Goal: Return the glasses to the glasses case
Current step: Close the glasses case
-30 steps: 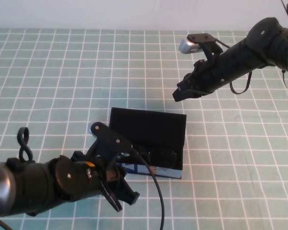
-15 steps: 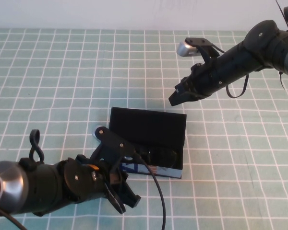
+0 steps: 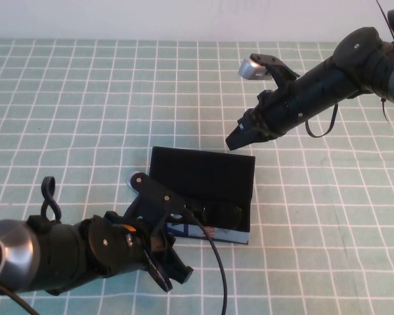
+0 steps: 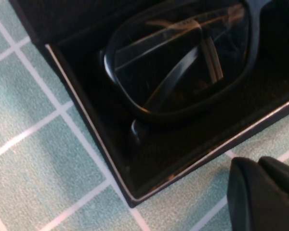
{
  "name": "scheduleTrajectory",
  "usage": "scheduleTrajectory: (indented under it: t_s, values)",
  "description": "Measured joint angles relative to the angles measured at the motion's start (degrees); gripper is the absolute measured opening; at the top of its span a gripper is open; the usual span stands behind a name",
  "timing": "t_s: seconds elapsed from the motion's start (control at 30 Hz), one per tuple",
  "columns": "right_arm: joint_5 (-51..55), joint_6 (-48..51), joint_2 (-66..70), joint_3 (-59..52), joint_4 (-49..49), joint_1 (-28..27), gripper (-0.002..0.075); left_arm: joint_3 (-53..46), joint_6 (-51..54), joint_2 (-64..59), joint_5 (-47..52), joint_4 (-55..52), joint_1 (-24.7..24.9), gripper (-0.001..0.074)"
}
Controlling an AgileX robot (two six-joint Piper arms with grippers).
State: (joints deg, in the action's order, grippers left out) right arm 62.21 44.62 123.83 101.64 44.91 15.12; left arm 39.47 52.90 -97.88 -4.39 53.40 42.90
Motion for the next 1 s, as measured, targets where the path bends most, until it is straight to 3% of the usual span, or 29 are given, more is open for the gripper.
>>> scheduleTrajectory:
  t_s: [0.23,0.63,1.0]
  values:
    - [-4.7,0.0,3.4,0.1,1.3,0.0,-0.0011,0.0,0.0,0.0,0.0,0.0,0.0,0.0002]
    - [2.5,5.7,5.7,0.1,14.1,0.0,-0.0011,0.0,0.0,0.0,0.0,0.0,0.0,0.0001]
    - [5.7,5.8,5.7,0.1,15.5,0.0,-0.0011,0.0,0.0,0.0,0.0,0.0,0.0,0.0001]
